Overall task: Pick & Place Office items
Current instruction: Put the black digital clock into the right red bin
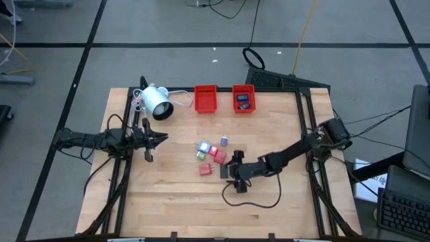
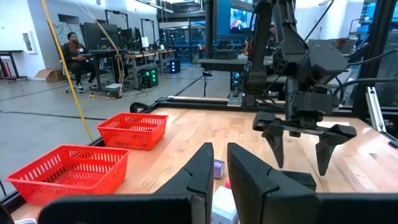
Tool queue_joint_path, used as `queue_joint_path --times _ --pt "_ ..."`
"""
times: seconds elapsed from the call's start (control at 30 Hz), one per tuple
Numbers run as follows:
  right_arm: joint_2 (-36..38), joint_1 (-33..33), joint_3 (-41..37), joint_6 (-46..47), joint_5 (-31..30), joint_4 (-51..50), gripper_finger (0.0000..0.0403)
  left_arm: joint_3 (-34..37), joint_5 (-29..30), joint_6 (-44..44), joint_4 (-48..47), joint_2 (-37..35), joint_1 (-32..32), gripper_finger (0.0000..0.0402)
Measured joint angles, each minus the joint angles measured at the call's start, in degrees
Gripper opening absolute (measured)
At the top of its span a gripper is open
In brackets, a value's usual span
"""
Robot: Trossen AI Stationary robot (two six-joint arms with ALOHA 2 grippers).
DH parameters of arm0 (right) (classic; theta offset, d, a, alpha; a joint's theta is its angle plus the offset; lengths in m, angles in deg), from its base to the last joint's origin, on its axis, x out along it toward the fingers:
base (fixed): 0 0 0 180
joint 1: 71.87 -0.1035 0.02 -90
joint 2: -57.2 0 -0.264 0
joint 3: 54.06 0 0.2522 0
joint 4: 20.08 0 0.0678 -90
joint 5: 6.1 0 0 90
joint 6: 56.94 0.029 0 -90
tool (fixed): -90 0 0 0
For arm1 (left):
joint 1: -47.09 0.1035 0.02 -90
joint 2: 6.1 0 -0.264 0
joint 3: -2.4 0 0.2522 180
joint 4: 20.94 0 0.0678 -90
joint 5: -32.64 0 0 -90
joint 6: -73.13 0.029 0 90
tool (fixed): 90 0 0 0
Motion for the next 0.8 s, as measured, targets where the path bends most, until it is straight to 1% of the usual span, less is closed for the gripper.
queue_joint_path --times 0.1,0.2,0.4,0.57,0.8 --pt "0.04 0.53 0.01 1.02 0.08 -0.98 0.0359 0.00 0.00 -0.01 -0.08 0.01 -0.01 0.0047" --pt "-0.17 0.61 0.01 1.13 0.14 -0.96 0.0363 0.00 -0.02 0.01 -0.12 0.01 -0.01 0.0047" --pt "-4.25 0.76 0.06 5.33 0.47 1.49 0.0364 0.00 -0.02 -0.01 -0.12 0.01 0.01 0.0047" --pt "-5.09 0.98 0.08 5.35 1.93 2.78 0.0364 0.00 0.00 0.00 -0.12 -0.02 -0.01 0.0047" --pt "-5.20 1.63 0.05 4.19 1.71 2.89 0.0364 0.00 0.00 0.01 -0.14 -0.02 -0.01 0.0047"
